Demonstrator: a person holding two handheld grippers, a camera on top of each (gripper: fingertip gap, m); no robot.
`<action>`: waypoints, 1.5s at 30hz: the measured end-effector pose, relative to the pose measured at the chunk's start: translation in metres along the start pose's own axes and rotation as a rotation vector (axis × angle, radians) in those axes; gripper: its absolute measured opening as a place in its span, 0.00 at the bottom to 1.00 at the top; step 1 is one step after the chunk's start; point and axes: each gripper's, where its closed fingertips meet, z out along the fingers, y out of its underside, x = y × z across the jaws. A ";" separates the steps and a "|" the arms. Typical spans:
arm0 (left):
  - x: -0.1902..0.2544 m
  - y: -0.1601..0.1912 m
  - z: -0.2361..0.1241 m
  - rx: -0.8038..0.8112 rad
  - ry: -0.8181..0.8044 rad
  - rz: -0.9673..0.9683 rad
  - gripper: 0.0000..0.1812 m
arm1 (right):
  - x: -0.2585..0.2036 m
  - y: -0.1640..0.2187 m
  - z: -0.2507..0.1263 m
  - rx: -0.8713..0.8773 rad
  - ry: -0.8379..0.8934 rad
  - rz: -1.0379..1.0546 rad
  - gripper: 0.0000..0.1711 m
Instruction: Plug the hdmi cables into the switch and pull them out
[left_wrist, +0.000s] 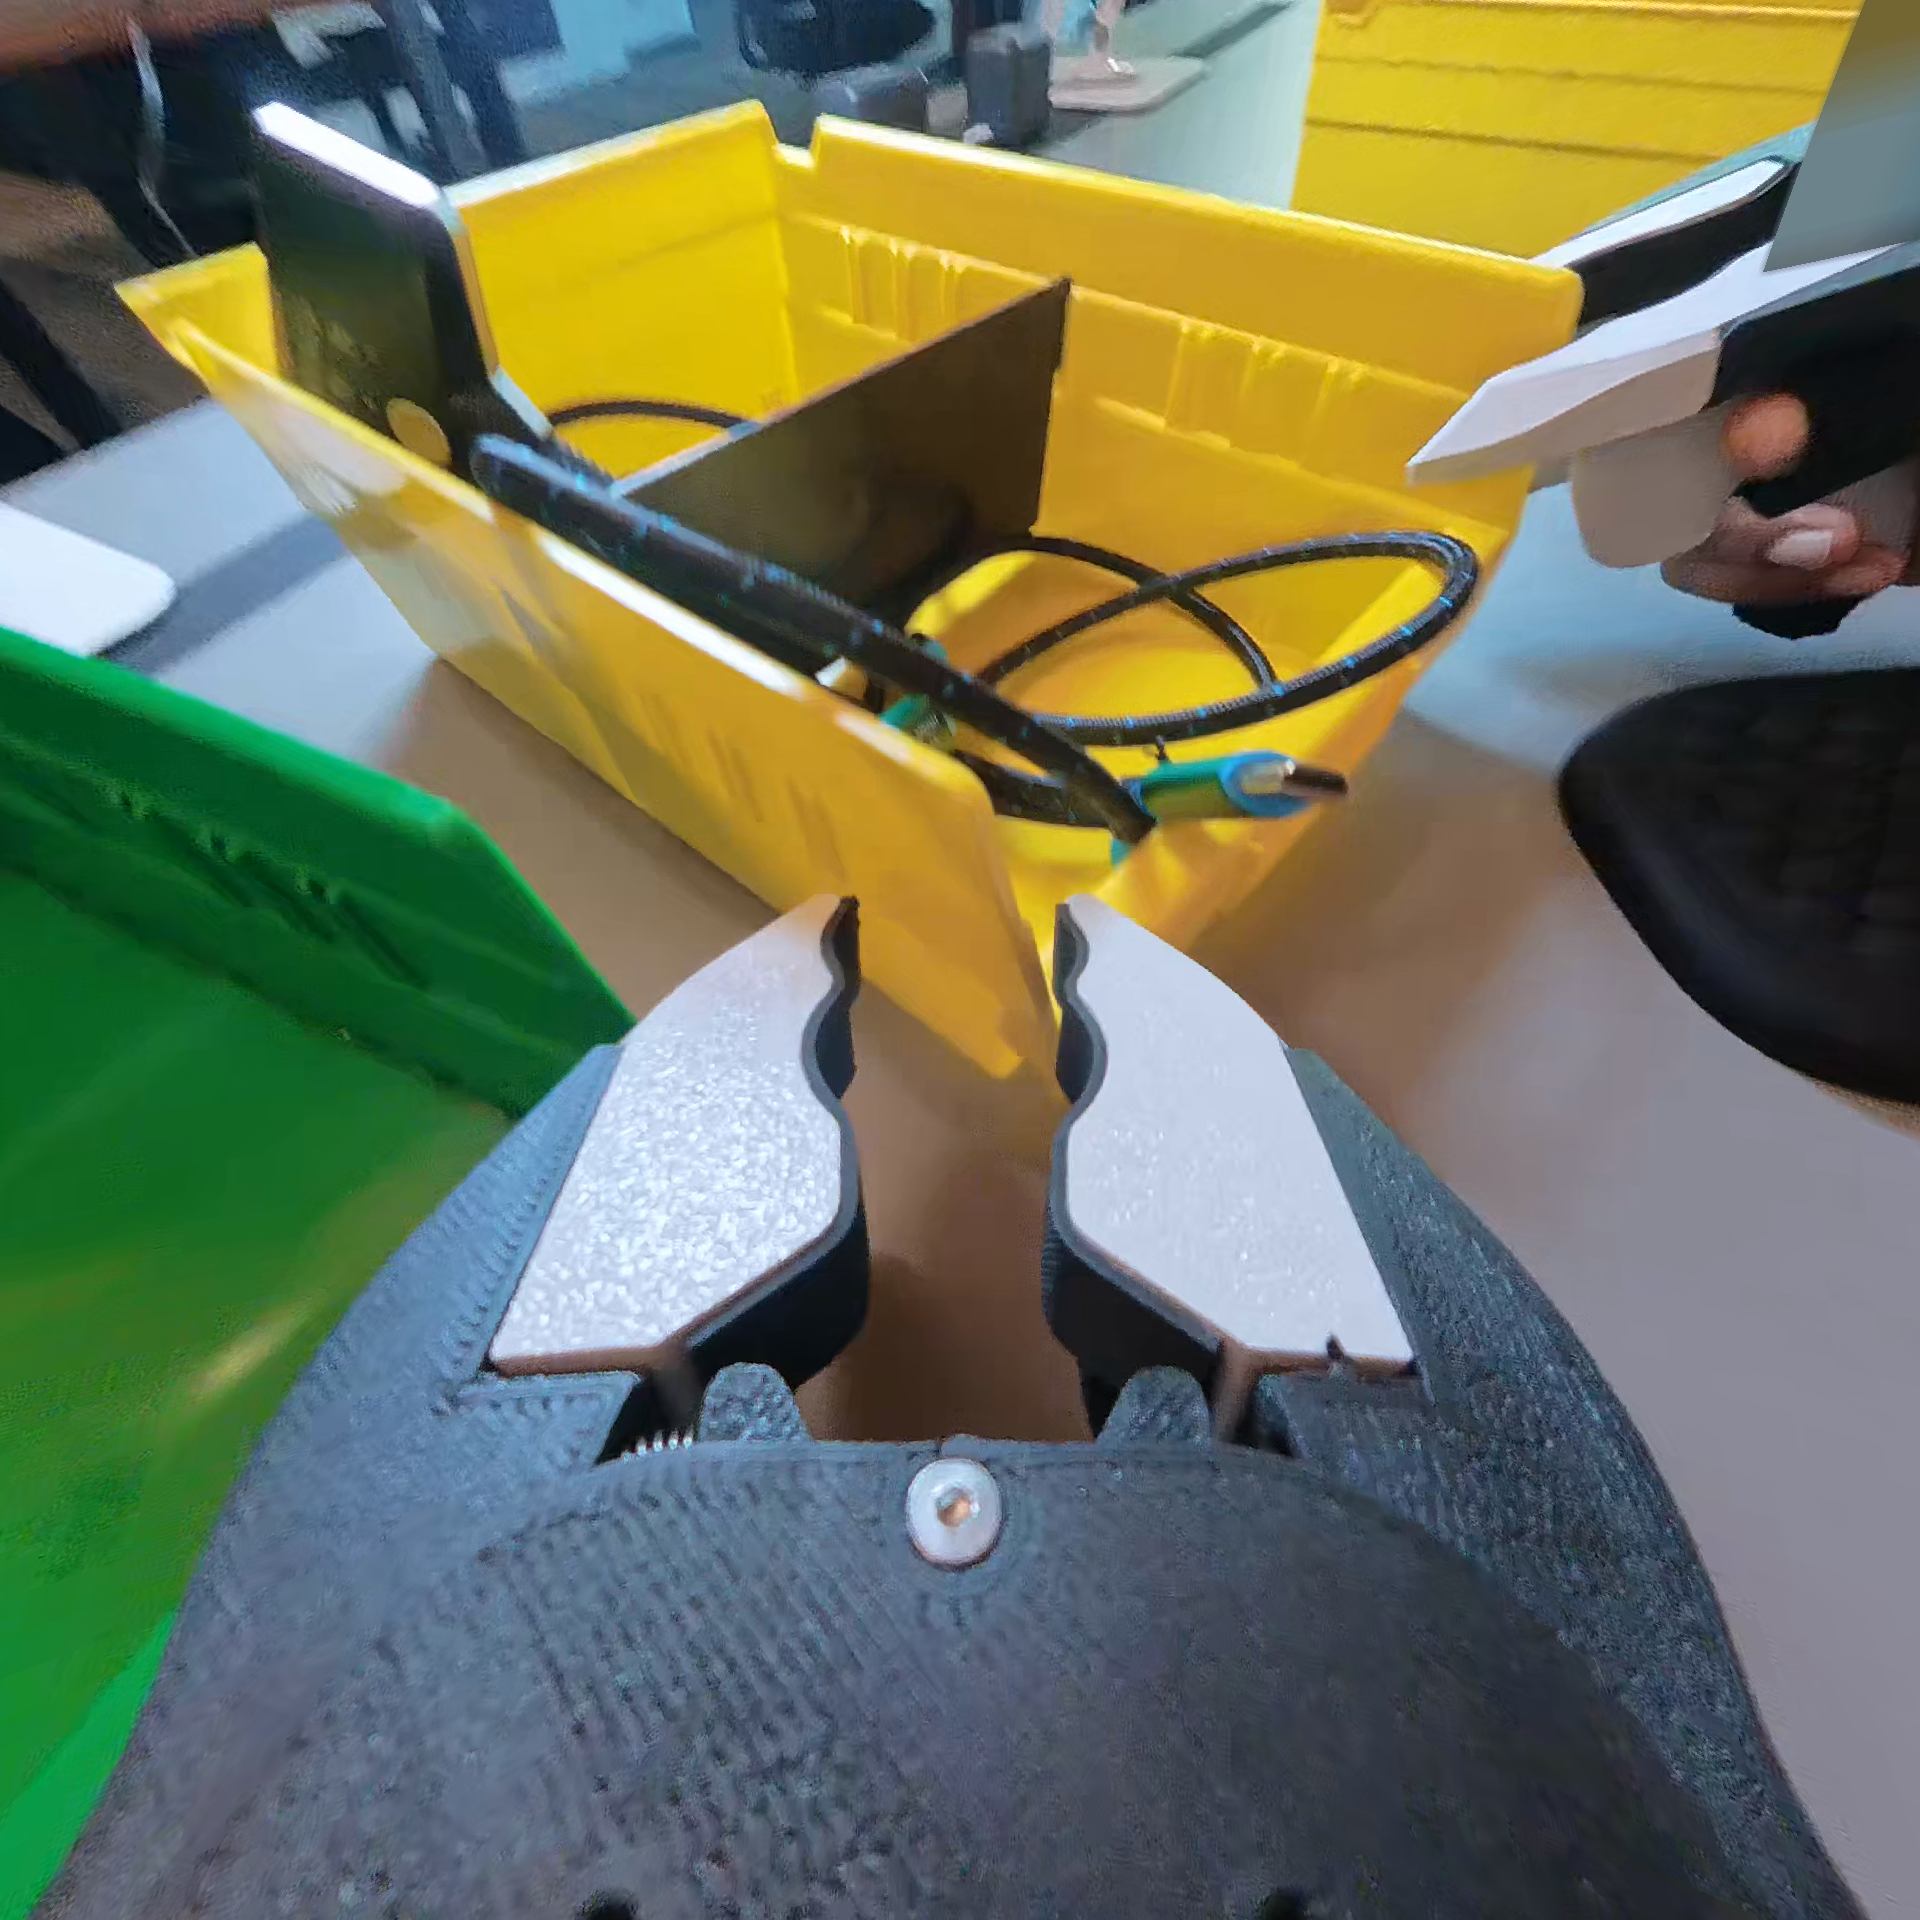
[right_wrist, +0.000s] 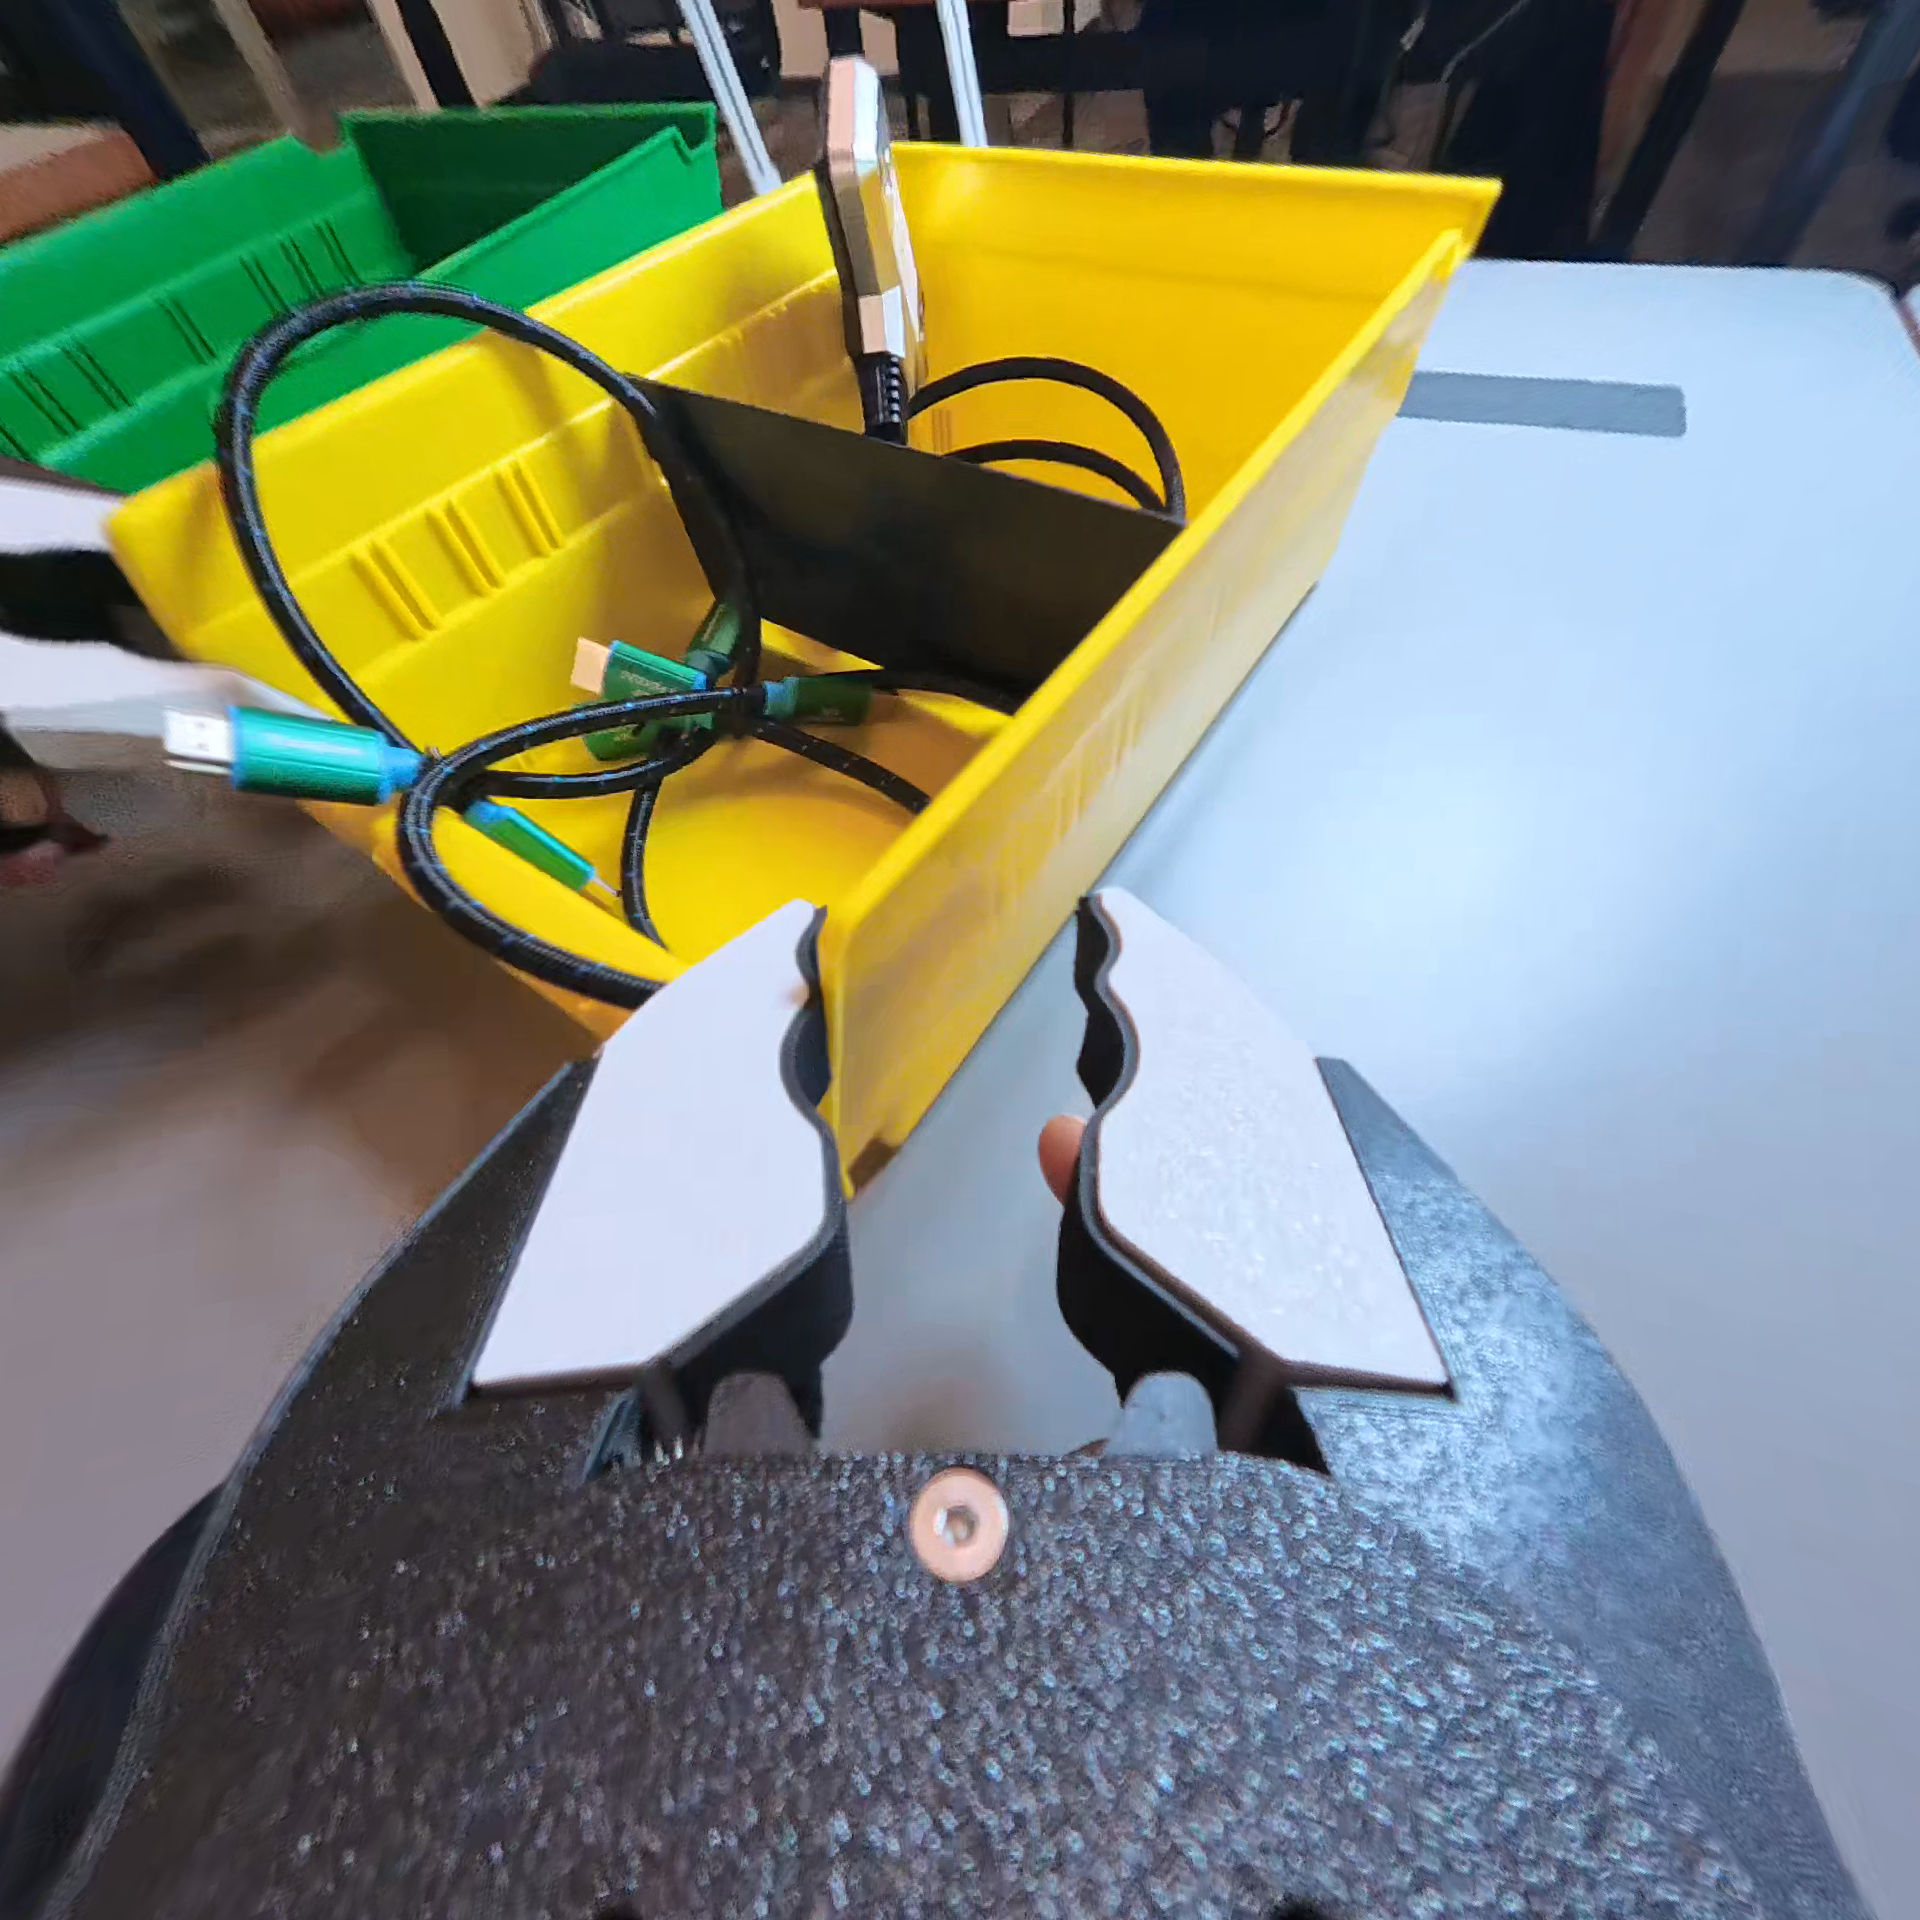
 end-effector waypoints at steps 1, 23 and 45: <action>-0.001 -0.004 0.005 0.017 -0.017 0.015 0.19 | 0.002 -0.003 0.007 -0.008 0.011 -0.044 0.22; -0.032 -0.136 -0.150 0.309 -0.293 0.318 0.12 | -0.111 -0.166 -0.053 0.405 0.161 -0.557 0.08; -0.114 0.015 -0.416 0.054 -0.771 0.213 0.11 | -0.390 -0.138 0.120 0.380 -0.490 -0.476 0.09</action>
